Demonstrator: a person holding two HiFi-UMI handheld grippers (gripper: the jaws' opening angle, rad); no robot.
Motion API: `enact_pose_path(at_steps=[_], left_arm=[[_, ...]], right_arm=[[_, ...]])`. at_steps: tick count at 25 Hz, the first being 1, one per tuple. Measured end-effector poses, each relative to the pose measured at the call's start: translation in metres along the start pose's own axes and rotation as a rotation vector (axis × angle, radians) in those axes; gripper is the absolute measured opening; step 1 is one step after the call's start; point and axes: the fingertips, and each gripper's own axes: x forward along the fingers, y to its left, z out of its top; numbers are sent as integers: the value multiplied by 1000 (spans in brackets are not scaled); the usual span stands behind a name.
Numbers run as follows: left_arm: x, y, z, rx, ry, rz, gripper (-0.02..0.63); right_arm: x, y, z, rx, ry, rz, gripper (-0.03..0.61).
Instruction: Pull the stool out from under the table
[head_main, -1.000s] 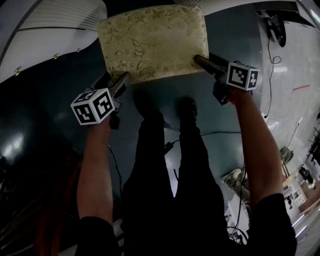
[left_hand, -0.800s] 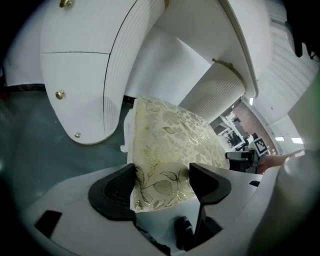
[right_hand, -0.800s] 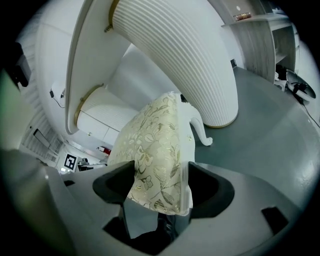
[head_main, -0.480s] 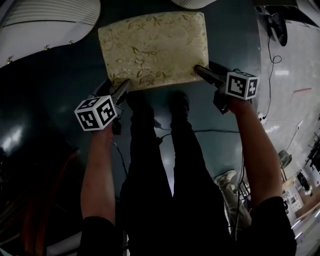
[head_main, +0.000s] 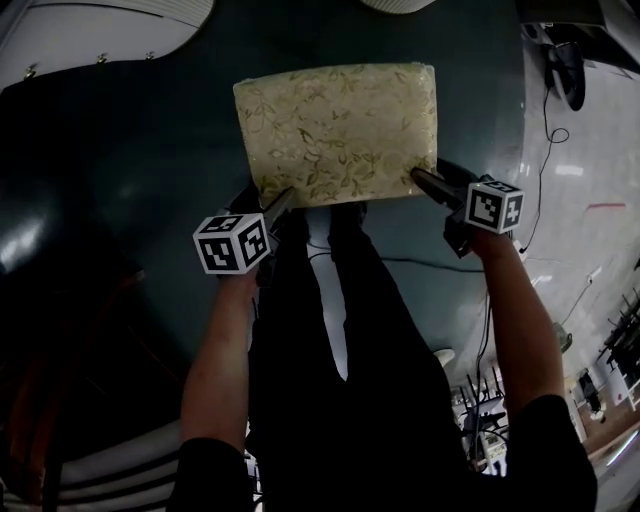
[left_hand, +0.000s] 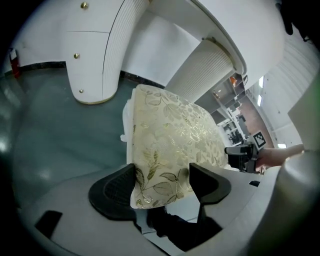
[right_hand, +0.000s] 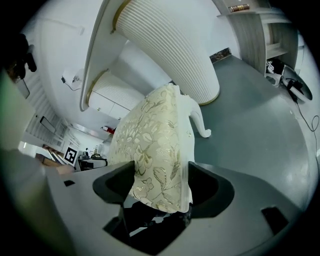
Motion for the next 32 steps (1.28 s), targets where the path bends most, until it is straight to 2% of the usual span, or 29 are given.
enact_pose_path(at_steps=[6,11,14,16,18,21,25,29,32], left_arm=[[-3,-65,-106,-52,28,1,337],[-2,-81,-146,-77,67,-20,337],[-2,-79,-159,1,98,-26,336],[-9,-75,-152,94,90,5,319],[-28,-75,-136,136,57,32,318],[-95,-96,-100,172,-8,21,304],[-179,-142,-37,259,-127,-17,282],[-261,-201,18,343,-265,-100,258],[-328,-256,49,398,-366,-156,228]], right_arm=[[-65,-29,-88,1,65,-21,287],[-83,-38,-126,13,96,-25,287],[-82,-40,-139,13,99,-16,287],[-82,-40,-141,16,97,-12,287],[-94,-33,-141,11,101,-33,287],[-142,1,-137,26,90,-89,287],[-182,56,-110,5,71,-77,285],[-198,144,-69,-76,30,23,285],[-218,240,-24,-158,-49,175,285]])
